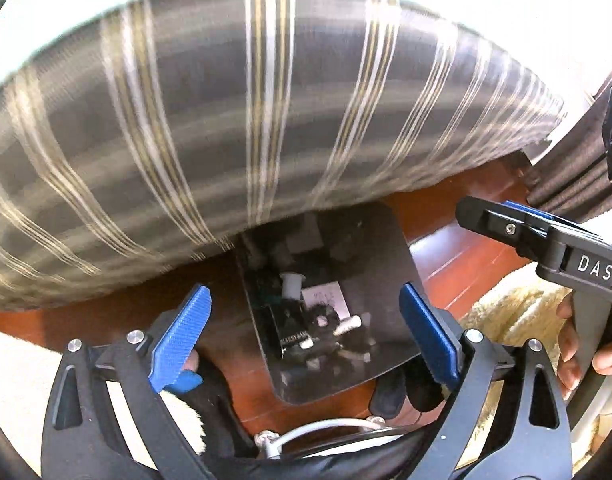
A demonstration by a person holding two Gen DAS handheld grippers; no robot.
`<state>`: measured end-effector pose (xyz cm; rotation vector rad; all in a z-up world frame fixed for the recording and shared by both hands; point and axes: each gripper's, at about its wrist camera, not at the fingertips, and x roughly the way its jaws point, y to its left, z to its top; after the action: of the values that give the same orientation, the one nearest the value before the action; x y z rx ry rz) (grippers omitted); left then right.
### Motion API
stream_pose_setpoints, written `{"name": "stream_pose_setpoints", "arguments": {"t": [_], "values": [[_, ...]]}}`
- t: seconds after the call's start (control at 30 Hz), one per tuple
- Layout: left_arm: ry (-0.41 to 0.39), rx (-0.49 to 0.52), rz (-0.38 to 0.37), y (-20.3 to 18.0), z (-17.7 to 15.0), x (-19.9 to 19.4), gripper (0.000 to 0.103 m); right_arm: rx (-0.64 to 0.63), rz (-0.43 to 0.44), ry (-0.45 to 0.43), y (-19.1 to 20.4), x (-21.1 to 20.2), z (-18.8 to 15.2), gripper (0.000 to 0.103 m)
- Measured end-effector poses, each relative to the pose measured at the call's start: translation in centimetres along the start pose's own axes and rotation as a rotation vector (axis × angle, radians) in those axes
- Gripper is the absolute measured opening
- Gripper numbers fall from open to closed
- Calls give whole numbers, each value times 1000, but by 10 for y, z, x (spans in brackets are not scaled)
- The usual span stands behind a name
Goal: Collect trash
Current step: 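Lower both tools to the floor bin and release box and scrunchie, then grasp the grey plush toy with the left tool while the right tool grasps the white yarn ball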
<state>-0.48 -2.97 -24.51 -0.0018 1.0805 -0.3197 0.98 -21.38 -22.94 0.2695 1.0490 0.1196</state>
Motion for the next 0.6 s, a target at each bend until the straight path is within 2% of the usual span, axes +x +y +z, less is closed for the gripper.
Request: {"name": "stream_pose_setpoints", "arguments": {"t": [0.13, 0.27, 0.43, 0.6], "values": [[-99, 45, 21, 2, 15, -43, 90, -43, 18, -101, 9, -42, 19, 94], [-185, 19, 2, 11, 42, -87, 90, -79, 36, -204, 15, -88, 50, 97], [-285, 15, 16, 22, 81, -128, 94, -102, 61, -256, 19, -112, 96, 97], [-320, 13, 53, 36, 128, -143, 95, -126, 58, -279, 26, -116, 147, 97]]}}
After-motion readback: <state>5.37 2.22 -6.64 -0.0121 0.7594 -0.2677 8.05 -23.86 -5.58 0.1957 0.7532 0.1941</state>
